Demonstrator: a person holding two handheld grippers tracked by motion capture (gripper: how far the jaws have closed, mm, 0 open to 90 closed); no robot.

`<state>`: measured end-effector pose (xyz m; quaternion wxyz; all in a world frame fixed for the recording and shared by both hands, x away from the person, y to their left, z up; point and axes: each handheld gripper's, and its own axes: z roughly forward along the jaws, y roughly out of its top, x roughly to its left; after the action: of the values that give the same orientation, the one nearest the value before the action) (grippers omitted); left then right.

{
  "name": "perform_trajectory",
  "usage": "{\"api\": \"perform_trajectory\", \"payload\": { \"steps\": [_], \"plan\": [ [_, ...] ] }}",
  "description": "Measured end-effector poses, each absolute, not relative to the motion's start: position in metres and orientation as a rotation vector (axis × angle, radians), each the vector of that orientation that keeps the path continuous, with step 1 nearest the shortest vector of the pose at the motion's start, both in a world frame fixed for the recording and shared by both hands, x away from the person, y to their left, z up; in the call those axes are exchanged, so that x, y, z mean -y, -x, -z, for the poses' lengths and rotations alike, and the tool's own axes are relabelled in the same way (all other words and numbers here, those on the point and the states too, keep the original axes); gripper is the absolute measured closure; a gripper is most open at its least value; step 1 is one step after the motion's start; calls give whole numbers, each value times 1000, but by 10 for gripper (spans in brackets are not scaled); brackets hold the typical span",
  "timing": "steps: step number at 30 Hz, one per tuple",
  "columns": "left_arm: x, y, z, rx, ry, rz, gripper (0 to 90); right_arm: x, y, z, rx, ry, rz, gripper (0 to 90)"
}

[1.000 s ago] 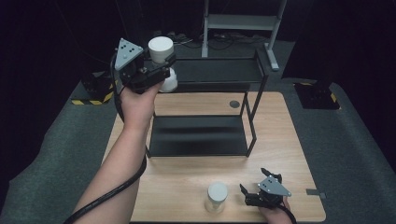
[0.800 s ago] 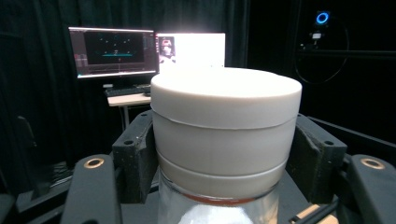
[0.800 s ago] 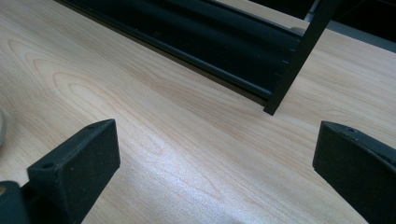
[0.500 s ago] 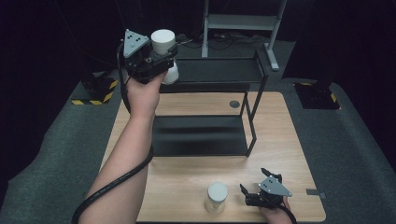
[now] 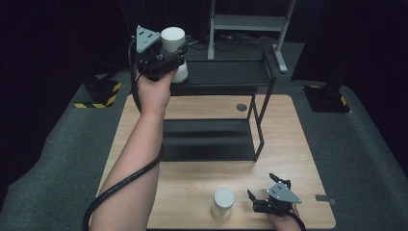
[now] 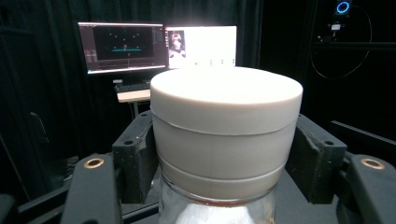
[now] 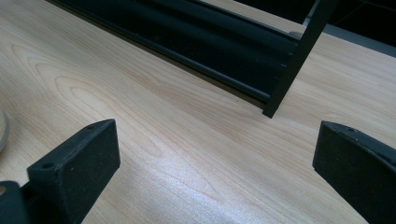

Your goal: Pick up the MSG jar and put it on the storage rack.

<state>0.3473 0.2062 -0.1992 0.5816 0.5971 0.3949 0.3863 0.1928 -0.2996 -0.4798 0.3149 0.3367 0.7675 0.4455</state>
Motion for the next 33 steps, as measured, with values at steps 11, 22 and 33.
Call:
{"api": "perform_trajectory", "payload": {
  "steps": [11,22,33],
  "plan": [
    [-207,-352,205,-937,-1390,-891,341,300,-192,480,-2020,-882,-1174,0],
    [-208,-351,211,-922,-1386,-894,339,300,-192,480,-2020,-883,-1174,0],
    [-209,-354,208,-933,-1393,-865,267,299,-192,480,-2021,-884,-1172,0]
  ]
}}
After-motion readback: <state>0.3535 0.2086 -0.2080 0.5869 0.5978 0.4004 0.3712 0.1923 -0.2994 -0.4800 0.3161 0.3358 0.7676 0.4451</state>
